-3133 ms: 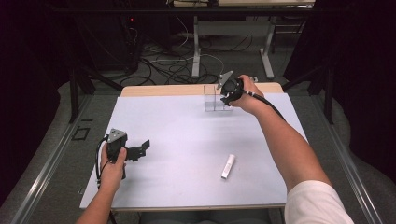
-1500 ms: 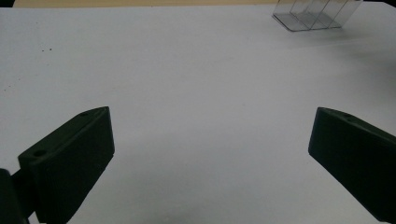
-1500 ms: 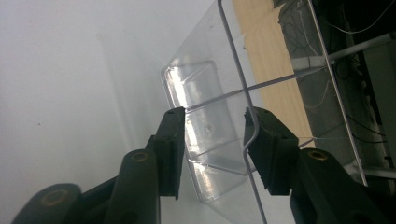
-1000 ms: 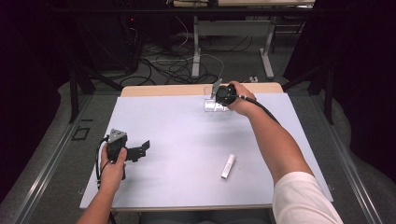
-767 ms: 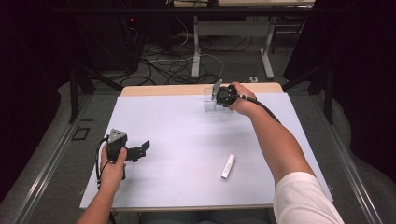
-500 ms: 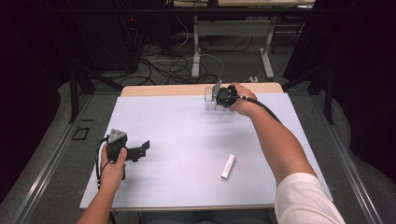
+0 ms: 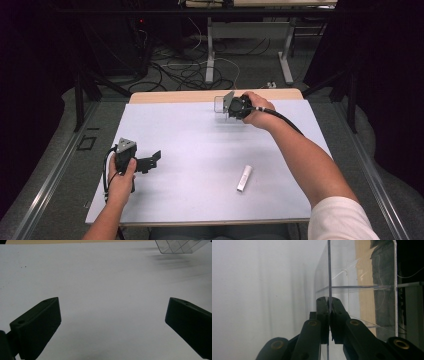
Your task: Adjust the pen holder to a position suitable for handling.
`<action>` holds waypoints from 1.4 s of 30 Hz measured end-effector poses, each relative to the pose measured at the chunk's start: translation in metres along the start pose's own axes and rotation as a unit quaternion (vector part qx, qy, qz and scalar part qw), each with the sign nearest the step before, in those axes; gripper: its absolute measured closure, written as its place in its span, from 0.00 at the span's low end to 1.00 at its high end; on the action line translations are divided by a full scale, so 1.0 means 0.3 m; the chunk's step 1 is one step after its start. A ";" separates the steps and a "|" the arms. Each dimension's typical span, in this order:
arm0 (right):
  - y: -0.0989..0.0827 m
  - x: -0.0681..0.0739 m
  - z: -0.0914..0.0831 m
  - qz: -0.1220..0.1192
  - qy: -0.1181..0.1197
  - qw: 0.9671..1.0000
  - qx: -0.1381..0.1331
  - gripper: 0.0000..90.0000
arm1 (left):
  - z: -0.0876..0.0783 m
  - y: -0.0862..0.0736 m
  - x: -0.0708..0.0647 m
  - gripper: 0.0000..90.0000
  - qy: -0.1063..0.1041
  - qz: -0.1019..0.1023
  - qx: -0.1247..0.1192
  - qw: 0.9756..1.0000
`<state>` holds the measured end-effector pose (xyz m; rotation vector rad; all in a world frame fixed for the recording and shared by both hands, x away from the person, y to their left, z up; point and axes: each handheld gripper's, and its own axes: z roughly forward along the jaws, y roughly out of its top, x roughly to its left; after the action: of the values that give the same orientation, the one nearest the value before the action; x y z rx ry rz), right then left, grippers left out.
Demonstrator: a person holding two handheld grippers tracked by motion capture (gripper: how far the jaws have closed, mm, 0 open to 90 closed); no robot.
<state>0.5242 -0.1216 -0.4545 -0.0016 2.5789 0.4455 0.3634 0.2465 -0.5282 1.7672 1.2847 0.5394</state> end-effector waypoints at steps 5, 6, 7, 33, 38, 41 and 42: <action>0.031 0.042 -0.036 -0.002 0.003 1.000 -0.008 0.96 | -0.001 0.001 -0.001 0.00 -0.001 0.001 0.002 1.000; 0.038 0.050 -0.043 -0.003 0.004 1.000 -0.005 0.96 | -0.001 0.001 -0.001 0.00 -0.001 0.001 0.002 1.000; 0.043 0.059 -0.048 -0.001 0.004 1.000 -0.008 0.96 | -0.001 0.001 -0.001 0.00 -0.001 0.001 0.001 1.000; 0.147 0.279 -0.097 0.011 0.070 0.997 -0.016 0.96 | 0.001 -0.001 -0.003 0.00 0.000 0.003 0.005 1.000; 0.153 0.295 -0.090 0.001 0.081 0.997 -0.013 0.95 | 0.001 -0.001 -0.002 0.00 -0.001 0.003 0.005 1.000; 0.155 0.296 -0.085 0.003 0.082 0.997 -0.014 0.95 | 0.002 -0.002 -0.003 0.00 0.000 0.004 0.005 1.000; 0.155 0.294 -0.082 0.004 0.084 0.996 -0.015 0.95 | 0.003 -0.002 -0.003 0.00 0.000 0.004 0.005 1.000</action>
<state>0.4317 -0.0779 -0.4635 -0.0406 2.7366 0.5073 0.3636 0.2453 -0.5290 1.7804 1.2821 0.5384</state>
